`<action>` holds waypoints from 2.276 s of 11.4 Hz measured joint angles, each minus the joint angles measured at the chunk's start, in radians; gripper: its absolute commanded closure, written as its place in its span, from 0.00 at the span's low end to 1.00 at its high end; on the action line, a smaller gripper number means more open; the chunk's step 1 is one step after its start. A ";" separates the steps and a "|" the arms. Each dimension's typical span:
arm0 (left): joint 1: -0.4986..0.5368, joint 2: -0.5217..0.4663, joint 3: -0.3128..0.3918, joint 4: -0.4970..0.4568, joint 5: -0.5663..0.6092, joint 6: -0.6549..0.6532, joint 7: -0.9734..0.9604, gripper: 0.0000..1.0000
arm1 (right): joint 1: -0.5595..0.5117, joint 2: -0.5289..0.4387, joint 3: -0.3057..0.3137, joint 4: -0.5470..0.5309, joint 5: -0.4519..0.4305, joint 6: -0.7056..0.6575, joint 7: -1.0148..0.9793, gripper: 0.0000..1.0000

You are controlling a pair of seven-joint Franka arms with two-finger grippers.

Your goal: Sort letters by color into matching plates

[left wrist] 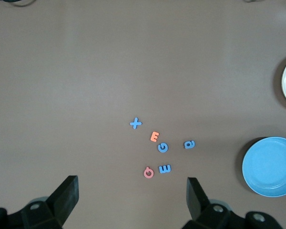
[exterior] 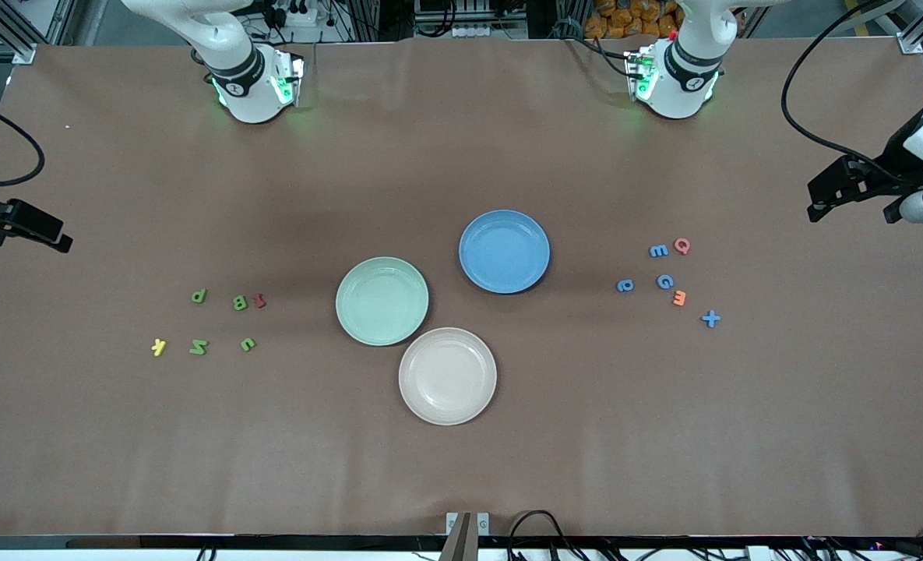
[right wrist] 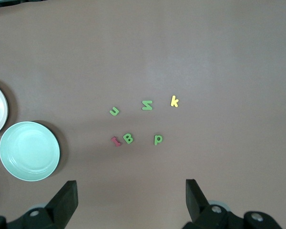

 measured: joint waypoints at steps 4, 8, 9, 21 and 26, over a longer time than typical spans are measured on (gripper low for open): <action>-0.001 0.000 0.000 0.000 0.000 -0.001 0.000 0.00 | 0.000 0.000 0.002 -0.001 0.000 0.001 0.000 0.00; -0.003 0.000 0.000 0.000 0.000 -0.006 0.000 0.00 | 0.000 0.002 0.004 -0.005 0.000 0.002 0.000 0.00; -0.004 0.000 0.000 -0.002 0.000 -0.008 0.000 0.00 | 0.000 0.003 0.004 -0.006 0.000 0.002 0.000 0.00; 0.010 0.137 0.009 -0.155 -0.010 0.218 0.148 0.00 | 0.000 0.057 0.004 -0.072 -0.001 0.144 0.002 0.00; 0.002 0.188 0.003 -0.245 -0.010 0.362 0.188 0.00 | 0.005 0.075 0.011 -0.211 0.002 0.320 0.139 0.00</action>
